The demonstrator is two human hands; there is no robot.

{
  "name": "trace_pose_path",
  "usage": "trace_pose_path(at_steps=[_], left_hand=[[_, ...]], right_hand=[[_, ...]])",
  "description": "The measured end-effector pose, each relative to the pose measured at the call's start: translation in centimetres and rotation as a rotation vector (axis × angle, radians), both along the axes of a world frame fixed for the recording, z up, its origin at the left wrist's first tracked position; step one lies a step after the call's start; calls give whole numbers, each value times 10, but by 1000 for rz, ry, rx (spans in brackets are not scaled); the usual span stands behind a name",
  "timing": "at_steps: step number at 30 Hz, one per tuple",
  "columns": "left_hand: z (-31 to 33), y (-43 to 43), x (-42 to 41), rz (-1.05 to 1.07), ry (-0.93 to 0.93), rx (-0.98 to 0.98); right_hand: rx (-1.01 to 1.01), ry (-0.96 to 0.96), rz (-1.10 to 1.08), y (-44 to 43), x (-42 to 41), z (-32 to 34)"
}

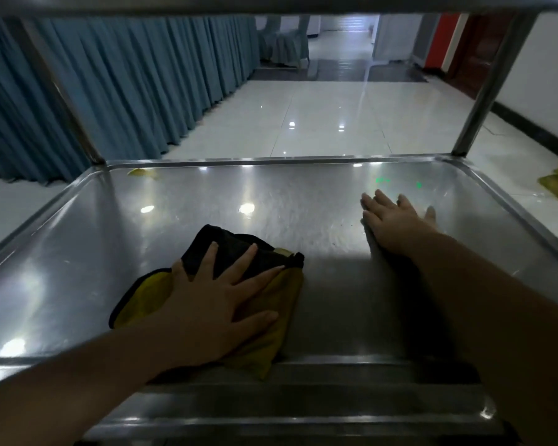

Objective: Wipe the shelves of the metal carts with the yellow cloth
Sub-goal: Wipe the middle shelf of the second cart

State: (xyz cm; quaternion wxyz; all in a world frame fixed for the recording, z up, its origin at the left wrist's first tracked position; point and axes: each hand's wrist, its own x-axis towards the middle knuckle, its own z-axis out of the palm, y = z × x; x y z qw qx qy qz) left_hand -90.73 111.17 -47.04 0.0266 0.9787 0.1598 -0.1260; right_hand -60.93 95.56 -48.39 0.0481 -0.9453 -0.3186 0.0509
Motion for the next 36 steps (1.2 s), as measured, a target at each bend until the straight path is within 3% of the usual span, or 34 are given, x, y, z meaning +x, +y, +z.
trace_pose_path(at_steps=[5,12,15,22,26,30,33,36], left_hand=[[5,12,97,-46,47,3],[3,21,238,197,-48,-51],[5,8,216,148,-13,-44],[0,-60,57,-74,1,-21],[-1,-39,133,31,-50,35],[0,-12,230,181,-94,-39],[0,-17,244,220,-104,-17],[1,-31,207,186,-95,-14]], right_hand=[[28,-28,-15,-2,3,-12],[49,-61,-17,0,12,-19],[57,-42,-11,-2,13,-17],[57,-24,-43,0,7,-14],[64,-47,-35,-4,2,-14],[80,-52,-27,-5,3,-13],[81,-40,-24,-6,6,-12],[78,-2,-18,-6,6,-9]])
